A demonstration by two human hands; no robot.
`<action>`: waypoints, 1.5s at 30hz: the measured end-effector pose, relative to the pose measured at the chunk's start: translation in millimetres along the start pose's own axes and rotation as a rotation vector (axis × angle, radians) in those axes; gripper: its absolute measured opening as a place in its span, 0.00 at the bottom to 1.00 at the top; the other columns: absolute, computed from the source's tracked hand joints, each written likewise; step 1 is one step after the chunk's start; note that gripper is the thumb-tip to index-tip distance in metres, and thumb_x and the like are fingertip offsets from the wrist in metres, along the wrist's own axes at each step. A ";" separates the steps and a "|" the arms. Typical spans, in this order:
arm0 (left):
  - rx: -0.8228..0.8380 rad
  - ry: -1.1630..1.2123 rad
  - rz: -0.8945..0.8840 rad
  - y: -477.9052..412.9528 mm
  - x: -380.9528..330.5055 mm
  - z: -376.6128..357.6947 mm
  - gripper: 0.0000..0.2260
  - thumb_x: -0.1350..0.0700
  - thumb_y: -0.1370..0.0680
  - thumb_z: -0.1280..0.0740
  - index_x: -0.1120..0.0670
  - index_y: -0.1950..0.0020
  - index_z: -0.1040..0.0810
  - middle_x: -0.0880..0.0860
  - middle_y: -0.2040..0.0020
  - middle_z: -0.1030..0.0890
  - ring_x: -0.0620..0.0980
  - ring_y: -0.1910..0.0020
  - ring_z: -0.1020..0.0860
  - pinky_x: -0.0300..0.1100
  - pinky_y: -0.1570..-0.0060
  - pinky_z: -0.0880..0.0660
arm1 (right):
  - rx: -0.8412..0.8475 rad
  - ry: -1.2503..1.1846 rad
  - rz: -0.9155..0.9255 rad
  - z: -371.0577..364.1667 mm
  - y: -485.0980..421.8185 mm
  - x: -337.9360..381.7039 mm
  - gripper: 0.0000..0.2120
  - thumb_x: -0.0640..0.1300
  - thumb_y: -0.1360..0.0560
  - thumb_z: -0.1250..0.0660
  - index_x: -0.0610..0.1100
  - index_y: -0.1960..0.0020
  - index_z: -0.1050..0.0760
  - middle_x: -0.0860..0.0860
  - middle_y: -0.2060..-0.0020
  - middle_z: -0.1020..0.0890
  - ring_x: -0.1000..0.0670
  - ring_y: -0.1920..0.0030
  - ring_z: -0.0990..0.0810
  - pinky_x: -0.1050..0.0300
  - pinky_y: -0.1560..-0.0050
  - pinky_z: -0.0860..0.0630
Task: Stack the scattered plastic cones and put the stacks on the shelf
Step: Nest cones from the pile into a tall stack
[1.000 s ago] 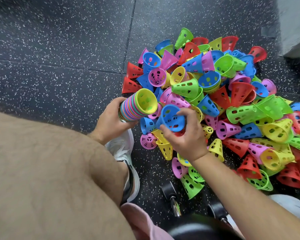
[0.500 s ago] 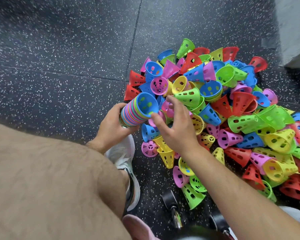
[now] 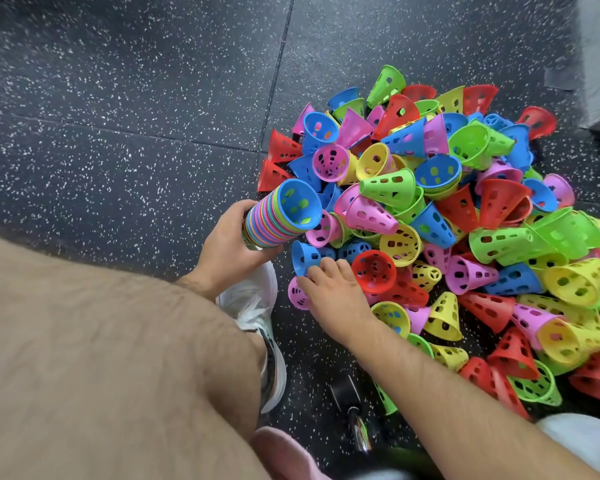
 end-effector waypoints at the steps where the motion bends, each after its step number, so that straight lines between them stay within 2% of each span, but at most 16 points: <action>1: -0.006 -0.003 0.000 0.0 -0.3 1.3 0.29 0.39 0.35 0.21 0.36 0.38 0.29 0.40 0.42 0.20 0.42 0.43 0.20 0.53 0.42 0.22 | -0.016 0.009 0.007 1.9 -1.2 1.1 0.15 0.43 0.33 0.28 0.47 0.47 0.20 0.50 0.56 0.21 0.42 0.47 0.23 0.48 0.40 0.27; 3: -0.009 -0.007 0.008 -0.2 1.1 2.5 0.29 0.39 0.35 0.21 0.36 0.38 0.29 0.40 0.42 0.20 0.41 0.43 0.21 0.51 0.42 0.22 | -0.049 0.014 0.007 9.2 -4.1 -1.1 0.13 0.45 0.33 0.27 0.47 0.49 0.20 0.51 0.56 0.21 0.43 0.47 0.23 0.49 0.40 0.28; 5: -0.010 -0.003 0.016 -0.1 3.6 3.0 0.29 0.41 0.34 0.20 0.37 0.37 0.29 0.40 0.42 0.20 0.41 0.43 0.21 0.51 0.42 0.22 | -0.054 -0.046 -0.013 14.7 -4.2 -8.6 0.16 0.51 0.29 0.27 0.46 0.44 0.22 0.51 0.51 0.21 0.43 0.43 0.26 0.49 0.36 0.34; 8: -0.017 -0.007 0.010 -0.8 5.5 4.2 0.29 0.43 0.34 0.19 0.37 0.37 0.29 0.41 0.42 0.20 0.42 0.43 0.21 0.52 0.42 0.22 | -0.073 -0.392 -0.079 29.3 1.6 -27.4 0.22 0.56 0.26 0.28 0.44 0.38 0.25 0.50 0.45 0.23 0.44 0.40 0.28 0.50 0.37 0.34; 12: -0.029 -0.007 0.015 -1.7 5.5 5.5 0.29 0.41 0.34 0.20 0.36 0.38 0.29 0.39 0.42 0.20 0.40 0.43 0.21 0.47 0.44 0.22 | -0.161 -0.857 -0.232 53.6 15.3 -57.0 0.22 0.50 0.28 0.24 0.44 0.40 0.27 0.51 0.46 0.23 0.51 0.45 0.24 0.56 0.42 0.28; 17: -0.028 -0.019 0.011 -3.5 0.6 4.9 0.28 0.40 0.35 0.22 0.29 0.40 0.31 0.35 0.41 0.22 0.36 0.43 0.22 0.38 0.47 0.25 | -0.309 -1.169 -0.545 60.5 29.1 -96.5 0.19 0.47 0.32 0.21 0.48 0.49 0.28 0.58 0.48 0.20 0.56 0.50 0.19 0.51 0.48 0.20; 19: -0.025 -0.019 0.001 -3.7 -1.2 3.4 0.28 0.40 0.35 0.22 0.30 0.40 0.30 0.35 0.42 0.22 0.36 0.43 0.22 0.37 0.47 0.26 | -0.385 -1.300 -0.639 61.8 32.5 -108.6 0.20 0.47 0.33 0.20 0.49 0.49 0.28 0.56 0.46 0.19 0.53 0.51 0.17 0.47 0.50 0.18; 22: -0.029 -0.011 0.000 -4.7 -2.0 1.9 0.28 0.43 0.34 0.20 0.30 0.40 0.30 0.36 0.42 0.21 0.37 0.43 0.21 0.41 0.45 0.24 | -0.541 -1.426 -0.645 78.5 28.5 -120.6 0.20 0.42 0.33 0.19 0.47 0.49 0.28 0.53 0.49 0.17 0.55 0.52 0.16 0.55 0.51 0.19; 25: -0.028 -0.029 -0.001 -6.7 -1.5 0.4 0.30 0.47 0.33 0.17 0.34 0.38 0.29 0.37 0.41 0.21 0.37 0.43 0.22 0.45 0.44 0.23 | -0.645 -1.490 -0.560 103.3 15.8 -123.5 0.23 0.38 0.32 0.20 0.47 0.44 0.29 0.51 0.49 0.18 0.55 0.52 0.16 0.59 0.52 0.22; 27: -0.024 -0.039 -0.003 -7.6 -1.2 -1.3 0.31 0.48 0.33 0.17 0.37 0.36 0.28 0.39 0.41 0.21 0.39 0.42 0.21 0.49 0.42 0.22 | -0.679 -1.538 -0.454 120.6 6.1 -120.9 0.31 0.36 0.30 0.23 0.54 0.35 0.34 0.48 0.46 0.20 0.54 0.50 0.17 0.58 0.51 0.21; 29: -0.017 -0.035 -0.002 -8.1 -1.9 -3.8 0.31 0.47 0.33 0.17 0.34 0.37 0.29 0.39 0.41 0.21 0.41 0.42 0.21 0.51 0.42 0.22 | -0.680 -1.537 -0.343 136.6 -2.9 -115.8 0.41 0.38 0.28 0.25 0.65 0.28 0.42 0.42 0.43 0.23 0.50 0.48 0.19 0.50 0.47 0.19; 31: -0.008 -0.035 0.002 -8.4 -3.4 -6.6 0.31 0.46 0.33 0.18 0.33 0.37 0.29 0.39 0.41 0.20 0.41 0.42 0.20 0.52 0.42 0.22 | -0.660 -1.509 -0.263 146.8 -10.8 -108.8 0.41 0.41 0.27 0.27 0.69 0.27 0.43 0.38 0.42 0.25 0.44 0.48 0.20 0.45 0.43 0.20; 36: 0.002 -0.023 0.014 -9.6 -6.3 -10.7 0.30 0.46 0.34 0.18 0.37 0.36 0.28 0.38 0.41 0.21 0.42 0.41 0.20 0.54 0.41 0.22 | -0.628 -1.362 -0.210 152.1 -21.2 -94.7 0.30 0.41 0.25 0.27 0.53 0.29 0.36 0.49 0.40 0.23 0.49 0.43 0.19 0.45 0.43 0.21; 39: -0.015 0.009 0.019 -10.1 -7.3 -7.8 0.30 0.48 0.33 0.17 0.38 0.37 0.28 0.38 0.42 0.20 0.41 0.43 0.20 0.54 0.42 0.22 | -0.541 -1.147 -0.183 144.2 -24.5 -81.3 0.27 0.44 0.27 0.25 0.44 0.33 0.32 0.50 0.35 0.27 0.50 0.32 0.27 0.41 0.34 0.27; 43: -0.034 0.052 0.064 -11.0 0.0 2.2 0.30 0.40 0.35 0.18 0.40 0.37 0.26 0.41 0.44 0.18 0.43 0.45 0.19 0.57 0.46 0.20 | -0.446 -1.152 -0.259 121.2 -20.0 -78.6 0.36 0.56 0.29 0.24 0.49 0.27 0.36 0.55 0.30 0.30 0.56 0.27 0.33 0.52 0.28 0.33; 45: -0.052 0.025 0.069 -11.0 3.8 10.5 0.31 0.39 0.35 0.19 0.41 0.37 0.27 0.40 0.43 0.19 0.42 0.43 0.19 0.56 0.43 0.21 | -0.426 -1.131 -0.287 111.8 -21.3 -79.3 0.32 0.56 0.26 0.29 0.51 0.27 0.36 0.56 0.33 0.28 0.58 0.30 0.31 0.55 0.30 0.32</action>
Point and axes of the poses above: each hand's wrist, its own y-axis away from the middle knuckle, its own z-axis out of the back of the hand, x = y × z, the point moved 10 cm from there along -y, towards the middle knuckle
